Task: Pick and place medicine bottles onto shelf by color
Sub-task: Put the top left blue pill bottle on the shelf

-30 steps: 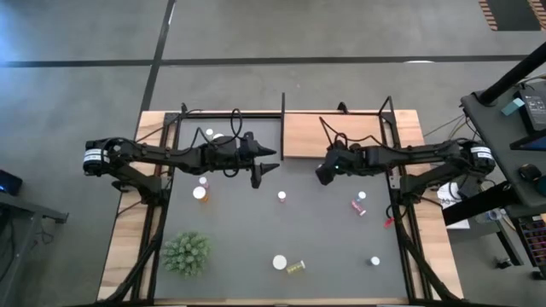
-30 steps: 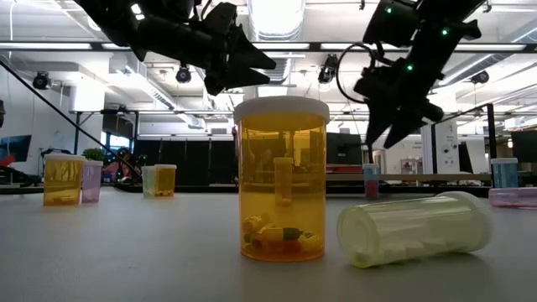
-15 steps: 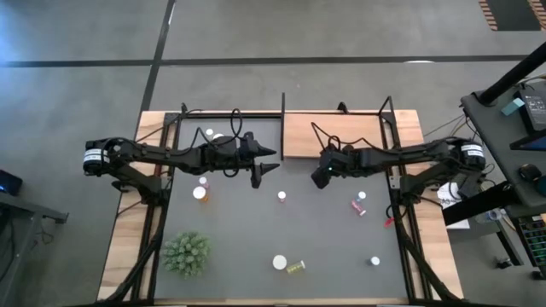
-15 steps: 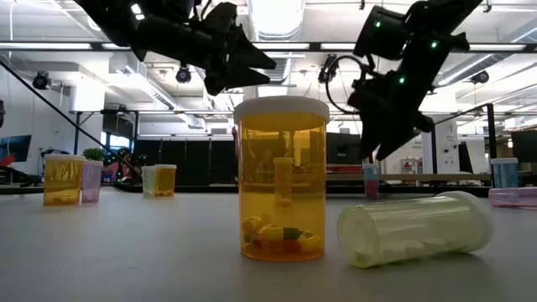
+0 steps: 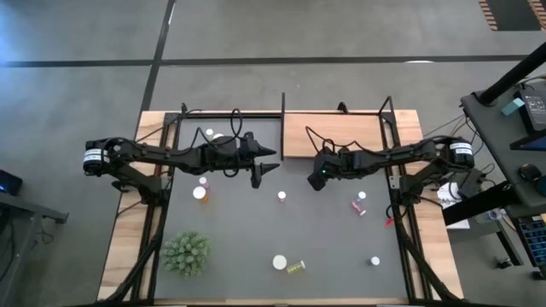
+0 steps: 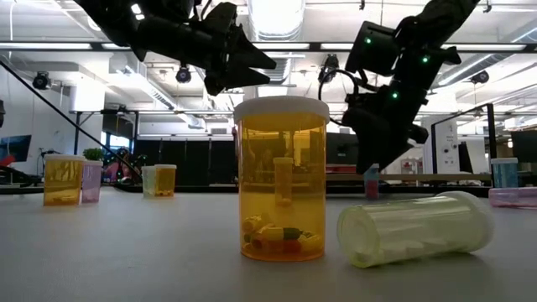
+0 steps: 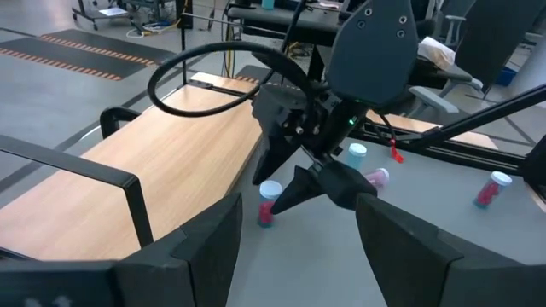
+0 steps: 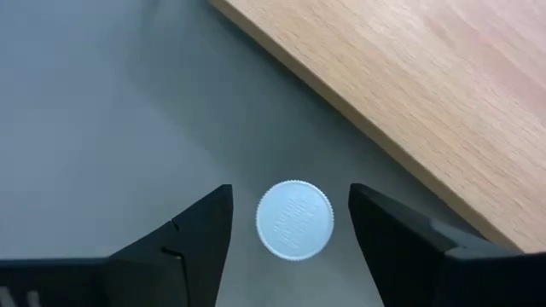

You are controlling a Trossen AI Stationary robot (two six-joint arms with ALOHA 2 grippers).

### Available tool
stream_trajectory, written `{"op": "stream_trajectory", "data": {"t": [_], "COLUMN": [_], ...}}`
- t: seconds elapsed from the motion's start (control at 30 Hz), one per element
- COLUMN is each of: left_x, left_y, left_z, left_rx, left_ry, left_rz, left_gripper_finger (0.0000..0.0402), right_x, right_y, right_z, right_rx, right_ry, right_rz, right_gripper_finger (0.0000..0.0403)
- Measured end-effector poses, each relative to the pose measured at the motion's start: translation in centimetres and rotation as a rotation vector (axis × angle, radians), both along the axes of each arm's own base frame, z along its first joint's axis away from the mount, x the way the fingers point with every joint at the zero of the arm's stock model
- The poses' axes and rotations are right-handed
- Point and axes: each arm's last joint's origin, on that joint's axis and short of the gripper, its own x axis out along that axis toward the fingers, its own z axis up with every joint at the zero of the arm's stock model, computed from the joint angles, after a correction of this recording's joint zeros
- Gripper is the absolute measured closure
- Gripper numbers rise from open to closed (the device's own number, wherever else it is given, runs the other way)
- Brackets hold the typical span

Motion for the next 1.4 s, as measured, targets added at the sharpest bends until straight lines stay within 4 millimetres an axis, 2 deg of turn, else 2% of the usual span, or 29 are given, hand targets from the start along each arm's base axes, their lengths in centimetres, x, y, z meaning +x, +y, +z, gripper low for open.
{"op": "stream_trajectory", "data": {"t": [0.73, 1.03, 1.23, 1.4], "left_x": [0.0, 0.0, 0.0, 0.0], "left_y": [0.0, 0.0, 0.0, 0.0], "left_z": [0.0, 0.0, 0.1, 0.2], "left_rx": [0.0, 0.0, 0.002, 0.003], "left_ry": [0.0, 0.0, -0.011, -0.018], "left_rz": [0.0, 0.0, 0.0, 0.0], "left_gripper_finger": [0.0188, 0.0188, 0.0188, 0.0188], "right_x": [-0.1, -0.1, 1.5, 3.0], "right_y": [0.0, 0.0, -0.4, -2.3], "right_z": [0.4, 0.6, 3.0, 6.2], "right_rx": [-0.01, -0.016, -0.067, -0.147], "right_ry": [-0.01, -0.012, -0.053, -0.1], "right_rz": [0.021, 0.031, 0.109, 0.151], "right_gripper_finger": [0.028, 0.0281, 0.028, 0.0283]}}
